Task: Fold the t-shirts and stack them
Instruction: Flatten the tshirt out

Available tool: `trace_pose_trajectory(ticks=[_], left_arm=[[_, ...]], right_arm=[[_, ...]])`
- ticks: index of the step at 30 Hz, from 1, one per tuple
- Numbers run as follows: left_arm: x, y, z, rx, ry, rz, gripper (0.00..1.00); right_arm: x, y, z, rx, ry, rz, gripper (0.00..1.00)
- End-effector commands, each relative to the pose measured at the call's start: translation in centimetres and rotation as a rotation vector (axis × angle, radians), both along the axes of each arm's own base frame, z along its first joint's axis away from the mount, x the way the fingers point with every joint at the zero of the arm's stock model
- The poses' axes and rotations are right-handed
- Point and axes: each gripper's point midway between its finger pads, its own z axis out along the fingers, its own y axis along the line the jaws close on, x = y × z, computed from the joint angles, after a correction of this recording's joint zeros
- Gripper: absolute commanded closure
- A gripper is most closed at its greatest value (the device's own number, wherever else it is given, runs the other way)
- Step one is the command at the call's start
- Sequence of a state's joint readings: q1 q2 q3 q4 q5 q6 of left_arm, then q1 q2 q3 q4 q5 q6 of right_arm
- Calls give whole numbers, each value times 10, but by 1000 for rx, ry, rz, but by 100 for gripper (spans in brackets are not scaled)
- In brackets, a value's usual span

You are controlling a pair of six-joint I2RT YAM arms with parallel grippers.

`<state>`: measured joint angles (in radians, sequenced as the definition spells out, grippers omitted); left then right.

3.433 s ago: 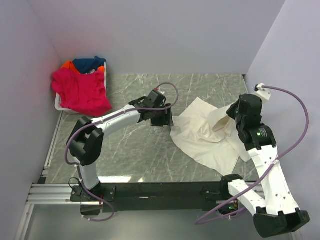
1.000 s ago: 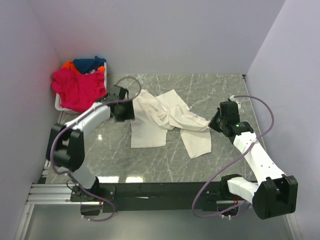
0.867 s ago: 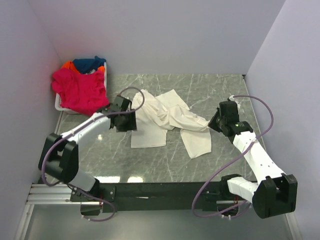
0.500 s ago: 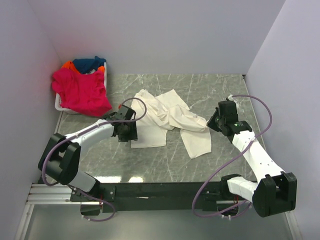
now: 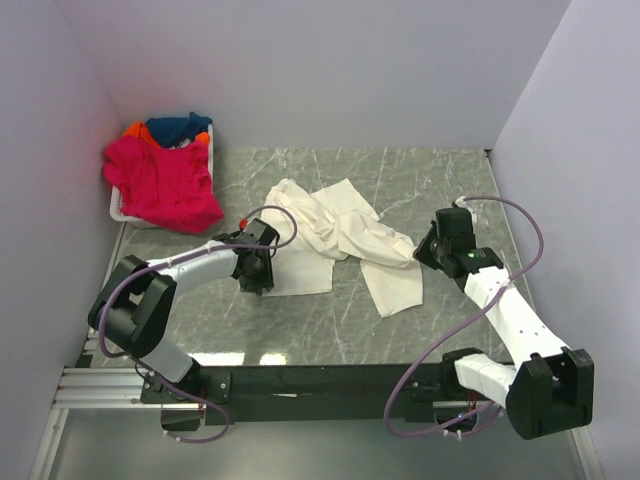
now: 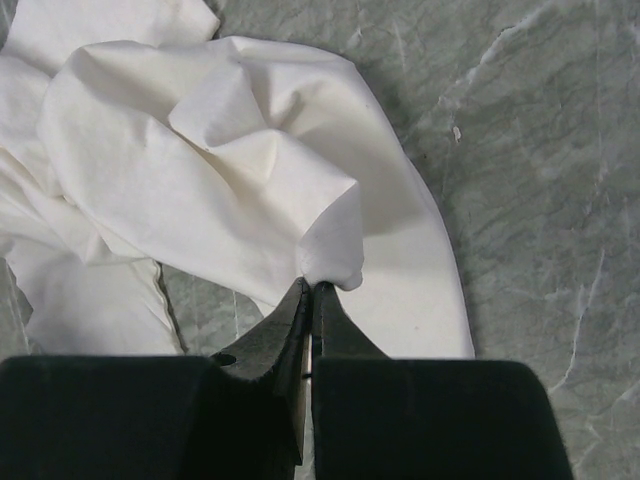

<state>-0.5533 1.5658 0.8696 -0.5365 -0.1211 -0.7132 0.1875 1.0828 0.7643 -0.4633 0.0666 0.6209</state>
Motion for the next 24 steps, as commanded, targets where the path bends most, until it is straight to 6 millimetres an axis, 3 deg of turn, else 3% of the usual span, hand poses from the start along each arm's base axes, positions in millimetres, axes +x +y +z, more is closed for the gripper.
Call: trace_pose_trajectory(ticks=[1,6,13,15,18,21,22,24], left_arm=[[1,-2,-6,-1,-7,16,58],[-3,-6,-15,-28,5,10,63],[-9,-16,-22,-85,29,-5,100],[-5,-11,-19,-66,13,6,100],[10,-3,2,-74,-37,45,100],[41,5,48,-158,-142,106,100],[60,4,80,-201,-222,118,100],[85,16,112,-231,-295,150,100]], right_arm=[[2,0,8,6,-45,-15,100],[1,-1,9,4,-47,-15,100],[1,-3,12,-2,-54,-23,100],[-1,-4,13,-3,-52,-26,100],[-3,-6,19,-15,-59,-29,100],[1,-10,35,-44,-84,-26,100],[6,-11,49,-51,-113,-28,100],[12,-18,58,-100,-121,-31,100]])
